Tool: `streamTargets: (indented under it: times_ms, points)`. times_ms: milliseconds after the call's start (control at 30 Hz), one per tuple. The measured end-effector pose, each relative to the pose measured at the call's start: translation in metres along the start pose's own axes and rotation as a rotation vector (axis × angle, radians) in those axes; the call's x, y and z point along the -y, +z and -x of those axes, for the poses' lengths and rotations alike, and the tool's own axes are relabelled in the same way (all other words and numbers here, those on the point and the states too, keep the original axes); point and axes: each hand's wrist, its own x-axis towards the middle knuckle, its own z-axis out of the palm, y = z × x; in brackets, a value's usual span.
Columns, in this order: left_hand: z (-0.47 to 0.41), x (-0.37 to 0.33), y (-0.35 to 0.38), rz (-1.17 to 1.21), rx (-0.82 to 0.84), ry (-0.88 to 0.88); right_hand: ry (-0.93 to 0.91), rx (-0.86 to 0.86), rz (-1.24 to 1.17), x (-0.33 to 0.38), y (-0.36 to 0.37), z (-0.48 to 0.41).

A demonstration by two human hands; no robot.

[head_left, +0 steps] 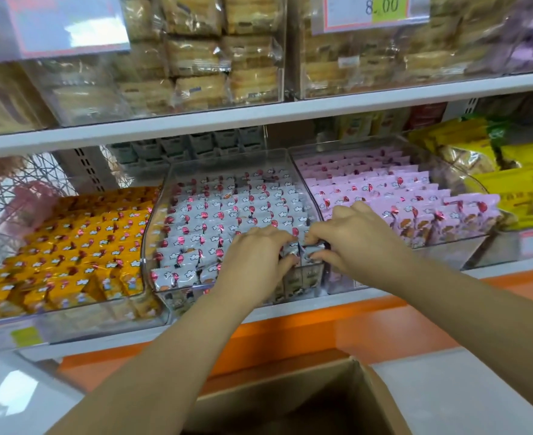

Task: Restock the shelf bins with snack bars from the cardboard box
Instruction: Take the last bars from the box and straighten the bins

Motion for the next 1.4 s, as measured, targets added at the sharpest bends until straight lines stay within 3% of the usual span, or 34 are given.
streamTargets:
  times_ms: [133,300,467,667,833,933,1133,1400]
  points:
    - [-0.003,0.002,0.001,0.023,0.029,-0.004,0.001,0.104,0.089,0.003,-0.007,-0.007]
    - [0.011,0.007,0.002,0.078,-0.001,0.082,-0.013,0.068,0.081,0.007,-0.008,0.007]
    - [-0.004,0.004,0.001,0.063,0.012,-0.037,0.072,0.158,0.190,0.006,-0.002,-0.014]
    - [-0.009,0.006,-0.025,0.067,0.287,-0.011,0.004,0.154,0.138,0.006,-0.015,-0.001]
    - [-0.041,0.004,-0.016,0.115,0.038,-0.054,0.220,0.047,0.027,-0.010,-0.022,-0.007]
    - [-0.064,0.005,-0.002,0.098,0.126,-0.080,0.330,0.142,0.008,-0.011,-0.014,-0.012]
    - [-0.077,0.004,0.006,0.062,0.132,-0.103,0.335,0.178,-0.034,-0.011,-0.007,-0.007]
    - [-0.057,0.004,0.008,0.157,-0.005,-0.025,0.311,0.194,-0.062,-0.014,-0.002,-0.005]
